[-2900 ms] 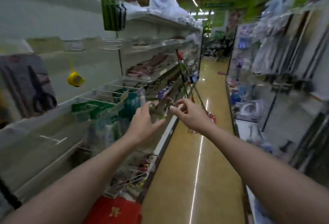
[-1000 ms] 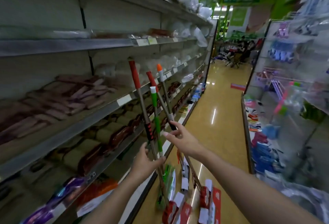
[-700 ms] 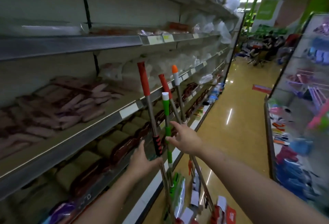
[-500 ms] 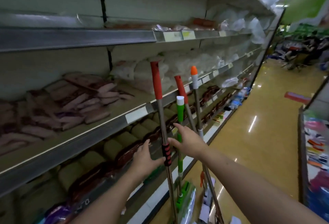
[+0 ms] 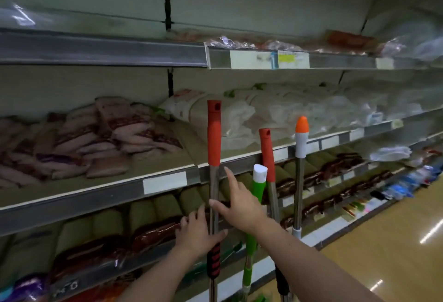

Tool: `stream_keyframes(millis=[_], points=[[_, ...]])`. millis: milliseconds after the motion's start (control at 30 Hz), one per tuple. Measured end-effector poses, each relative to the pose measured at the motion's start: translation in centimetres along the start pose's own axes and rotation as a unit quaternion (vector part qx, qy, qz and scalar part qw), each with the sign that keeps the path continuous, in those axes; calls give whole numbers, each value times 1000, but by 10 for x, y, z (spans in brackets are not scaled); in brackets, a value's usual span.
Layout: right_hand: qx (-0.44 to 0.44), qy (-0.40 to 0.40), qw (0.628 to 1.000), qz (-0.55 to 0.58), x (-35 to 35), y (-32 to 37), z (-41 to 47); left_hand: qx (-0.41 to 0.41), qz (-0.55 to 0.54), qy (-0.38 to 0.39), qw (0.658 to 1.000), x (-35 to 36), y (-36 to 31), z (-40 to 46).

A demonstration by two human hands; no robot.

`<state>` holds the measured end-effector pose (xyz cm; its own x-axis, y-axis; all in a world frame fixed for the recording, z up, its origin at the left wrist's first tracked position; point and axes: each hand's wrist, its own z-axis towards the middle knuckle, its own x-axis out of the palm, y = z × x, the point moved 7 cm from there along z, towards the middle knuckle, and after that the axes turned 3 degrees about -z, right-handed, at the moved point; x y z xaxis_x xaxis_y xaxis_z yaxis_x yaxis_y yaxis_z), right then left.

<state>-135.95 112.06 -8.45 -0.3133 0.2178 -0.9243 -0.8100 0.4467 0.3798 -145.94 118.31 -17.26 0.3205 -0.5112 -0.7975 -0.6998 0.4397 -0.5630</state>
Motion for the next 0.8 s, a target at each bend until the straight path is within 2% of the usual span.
stream_keyframes(millis=[100, 200, 300, 567, 800], points=[[-33, 23, 991, 128, 10, 7, 13, -9, -69, 33, 997, 25, -4, 14], [-55, 16, 982, 182, 18, 16, 19, -15, -132, 43, 990, 43, 6, 27], [-45, 3, 982, 185, 21, 13, 23, -15, -149, 34, 988, 35, 1, 21], [-51, 16, 981, 185, 23, 13, 23, -12, -88, 18, 996, 23, -5, 15], [-53, 12, 981, 185, 28, 14, 23, -15, -81, 14, 996, 23, -4, 15]])
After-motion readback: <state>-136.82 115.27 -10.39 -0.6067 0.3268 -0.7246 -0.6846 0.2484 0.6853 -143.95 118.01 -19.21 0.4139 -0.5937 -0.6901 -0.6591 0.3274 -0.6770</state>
